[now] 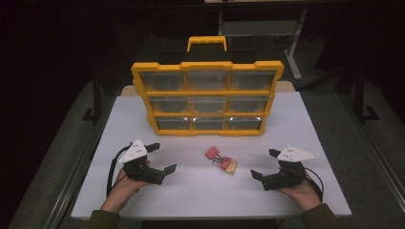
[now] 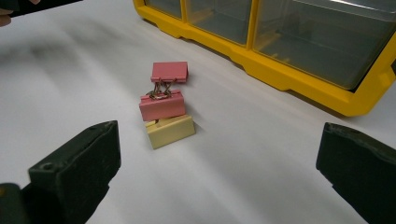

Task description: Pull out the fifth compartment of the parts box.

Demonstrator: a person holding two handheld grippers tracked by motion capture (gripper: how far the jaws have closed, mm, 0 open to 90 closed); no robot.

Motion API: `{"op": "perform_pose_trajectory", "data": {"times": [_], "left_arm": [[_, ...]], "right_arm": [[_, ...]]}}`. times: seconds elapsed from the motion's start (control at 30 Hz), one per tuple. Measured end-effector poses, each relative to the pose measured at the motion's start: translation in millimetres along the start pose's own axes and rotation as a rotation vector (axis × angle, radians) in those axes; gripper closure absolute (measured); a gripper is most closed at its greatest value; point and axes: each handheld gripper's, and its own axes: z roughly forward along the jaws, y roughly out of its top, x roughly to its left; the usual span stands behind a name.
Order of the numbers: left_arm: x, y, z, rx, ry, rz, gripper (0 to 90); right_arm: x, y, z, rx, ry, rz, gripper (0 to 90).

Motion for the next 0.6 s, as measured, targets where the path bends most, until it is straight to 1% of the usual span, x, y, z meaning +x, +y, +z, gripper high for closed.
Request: {"op": "perform_pose_trajectory", "data": {"times": [0.03,0.07,0.1,0.3,0.33,0.43,0.5,0.6], "left_arm": [[-0.6,0.2,1.1,-0.005,0.0,-0.002,0.0],[-0.4,0.7,1.5,-0.001,-0.002,0.007,0.0],[-1.2,1.1,2.3,-0.003,-0.004,0.002,0.0],[-2.1,3.0,5.1,0.0,0.0,0.002,0.0],[-1.7,3.4,5.1,0.003,-0.001,0.008,0.0],[-2.5,3.9,5.7,0.004,-0.003,0.001,0.0],[-2.4,4.2,6.3,0.001,-0.002,0.009,0.0],[-2.6,5.1,8.7,0.0,-0.009,0.01,0.0]], "right_arm": [[0.0,-0.1,0.1,0.001,0.0,0.0,0.0],[-0.1,-0.2,0.2,0.0,0.0,-0.001,0.0],[-0.2,-0.3,0.2,0.0,0.0,-0.001,0.0],[-0.5,-0.2,0.1,0.0,0.0,0.0,0.0],[-0.3,-0.1,0.2,0.0,0.001,0.001,0.0],[0.1,-0.1,0.6,0.0,0.002,-0.002,0.0],[0.0,-0.2,0.6,0.001,0.001,-0.001,0.0],[-0.2,-0.2,0.6,0.0,0.001,0.003,0.0]]}}
